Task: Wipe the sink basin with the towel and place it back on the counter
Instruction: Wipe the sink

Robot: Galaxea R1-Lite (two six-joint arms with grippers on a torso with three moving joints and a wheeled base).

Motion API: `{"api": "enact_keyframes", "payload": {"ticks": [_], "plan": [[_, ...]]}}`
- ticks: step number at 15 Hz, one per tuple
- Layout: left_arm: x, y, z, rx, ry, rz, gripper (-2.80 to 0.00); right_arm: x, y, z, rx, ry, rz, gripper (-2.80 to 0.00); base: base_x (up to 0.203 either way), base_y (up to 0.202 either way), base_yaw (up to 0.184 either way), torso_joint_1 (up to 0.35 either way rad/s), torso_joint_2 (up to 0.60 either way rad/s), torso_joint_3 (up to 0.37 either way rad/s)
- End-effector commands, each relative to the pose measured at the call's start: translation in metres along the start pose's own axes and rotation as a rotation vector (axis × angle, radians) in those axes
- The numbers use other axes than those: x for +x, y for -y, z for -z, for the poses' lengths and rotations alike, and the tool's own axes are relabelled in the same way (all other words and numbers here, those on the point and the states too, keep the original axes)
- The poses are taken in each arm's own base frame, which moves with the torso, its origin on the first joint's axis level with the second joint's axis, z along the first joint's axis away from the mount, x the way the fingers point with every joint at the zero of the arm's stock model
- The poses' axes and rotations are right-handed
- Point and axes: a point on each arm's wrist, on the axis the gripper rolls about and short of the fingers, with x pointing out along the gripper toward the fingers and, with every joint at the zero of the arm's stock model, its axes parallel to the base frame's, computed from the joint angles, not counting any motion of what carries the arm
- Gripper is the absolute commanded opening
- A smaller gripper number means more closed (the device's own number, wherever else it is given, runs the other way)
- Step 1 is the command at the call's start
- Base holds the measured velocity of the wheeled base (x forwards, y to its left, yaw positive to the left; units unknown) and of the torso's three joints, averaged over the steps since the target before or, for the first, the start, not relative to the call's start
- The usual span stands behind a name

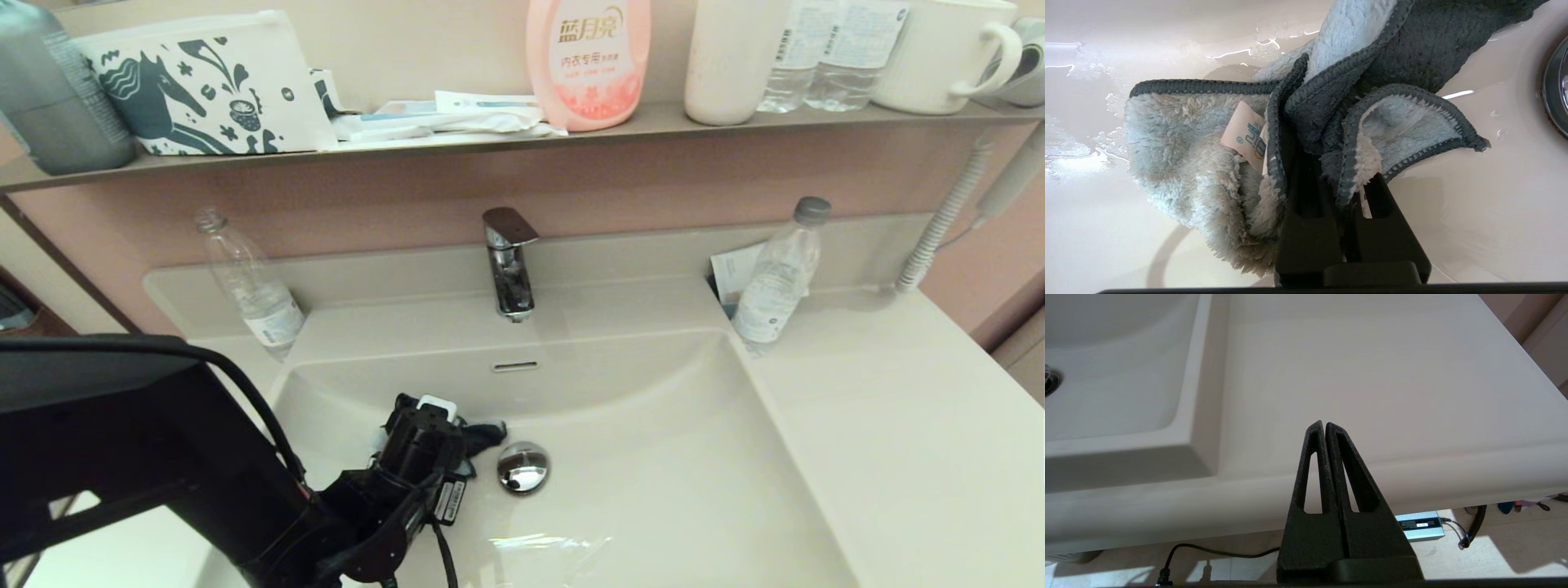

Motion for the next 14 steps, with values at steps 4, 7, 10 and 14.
{"api": "enact_keyframes", "payload": {"ticks": [4,7,10,14], "plan": [[0.02,-0.039,-0.002,0.012,-0.053,-0.103,-2.8,0.0,0.0,0.0,-0.001,-0.002,0.0,-2.8,0.0,0.0,0.0,0.0,0.0,0.0],[0.021,-0.054,-0.007,0.026,-0.048,-0.137,-2.8,0.0,0.0,0.0,-0.001,-0.002,0.0,-2.8,0.0,0.0,0.0,0.0,0.0,0.0],[0.016,-0.054,-0.009,0.028,-0.035,-0.135,-2.8,0.0,0.0,0.0,-0.001,-0.002,0.0,-2.8,0.0,0.0,0.0,0.0,0.0,0.0],[0.01,-0.06,-0.014,0.052,-0.017,-0.167,-2.8,0.0,0.0,0.0,-0.001,-0.002,0.0,-2.8,0.0,0.0,0.0,0.0,0.0,0.0]]}}
